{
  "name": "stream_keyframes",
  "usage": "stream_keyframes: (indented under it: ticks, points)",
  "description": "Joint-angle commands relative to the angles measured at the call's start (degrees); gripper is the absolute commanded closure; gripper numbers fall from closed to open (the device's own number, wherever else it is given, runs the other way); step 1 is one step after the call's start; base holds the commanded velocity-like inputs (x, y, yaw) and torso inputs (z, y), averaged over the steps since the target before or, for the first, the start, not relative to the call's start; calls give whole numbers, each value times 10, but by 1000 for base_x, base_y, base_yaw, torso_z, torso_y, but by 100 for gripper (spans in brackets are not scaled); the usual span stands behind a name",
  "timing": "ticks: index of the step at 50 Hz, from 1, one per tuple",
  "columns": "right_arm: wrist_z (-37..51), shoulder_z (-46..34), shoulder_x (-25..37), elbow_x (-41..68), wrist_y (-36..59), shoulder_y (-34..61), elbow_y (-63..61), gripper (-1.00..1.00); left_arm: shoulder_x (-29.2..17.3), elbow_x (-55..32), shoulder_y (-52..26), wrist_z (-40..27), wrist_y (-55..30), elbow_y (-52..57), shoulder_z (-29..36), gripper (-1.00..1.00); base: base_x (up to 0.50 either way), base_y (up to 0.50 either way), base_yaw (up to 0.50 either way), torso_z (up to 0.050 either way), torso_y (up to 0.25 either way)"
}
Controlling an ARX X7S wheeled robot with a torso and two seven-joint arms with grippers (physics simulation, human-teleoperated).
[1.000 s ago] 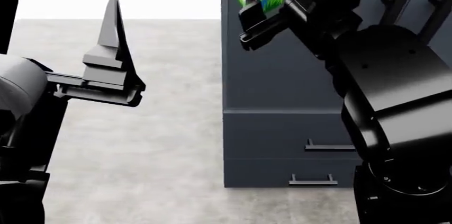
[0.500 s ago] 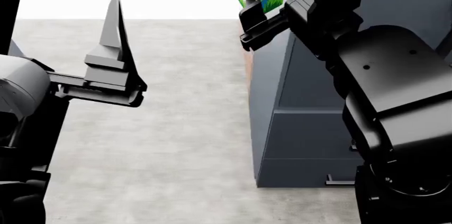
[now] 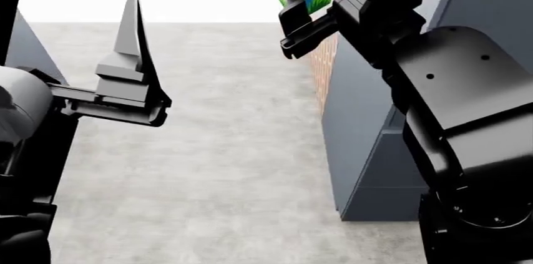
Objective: Move the drinks to the dining counter.
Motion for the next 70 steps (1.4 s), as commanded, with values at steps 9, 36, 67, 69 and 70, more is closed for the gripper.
stream_keyframes:
  ticks: [9,36,67,69,70]
  points:
    - [1,-2,2,-5,2,6,-8,100,-6,0,3,-3,6,4,0,-100,-2,500,0,0,0]
    - [6,-2,6,2,0,3,-9,100,-8,-2,-3,-4,6,5,6,-100,-2,500,0,0,0]
    - [12,-10,8,8,-5,7,-6,100,-16,0,0,-6,14,7,7,-100,-2,500,0,0,1]
    - [13,-11,10,8,-4,5,-7,100,-18,-3,0,-7,16,8,6,-100,-2,500,0,0,0]
    - [13,-11,10,8,-4,6,-8,100,-18,-2,0,-6,15,7,7,-100,-2,500,0,0,0]
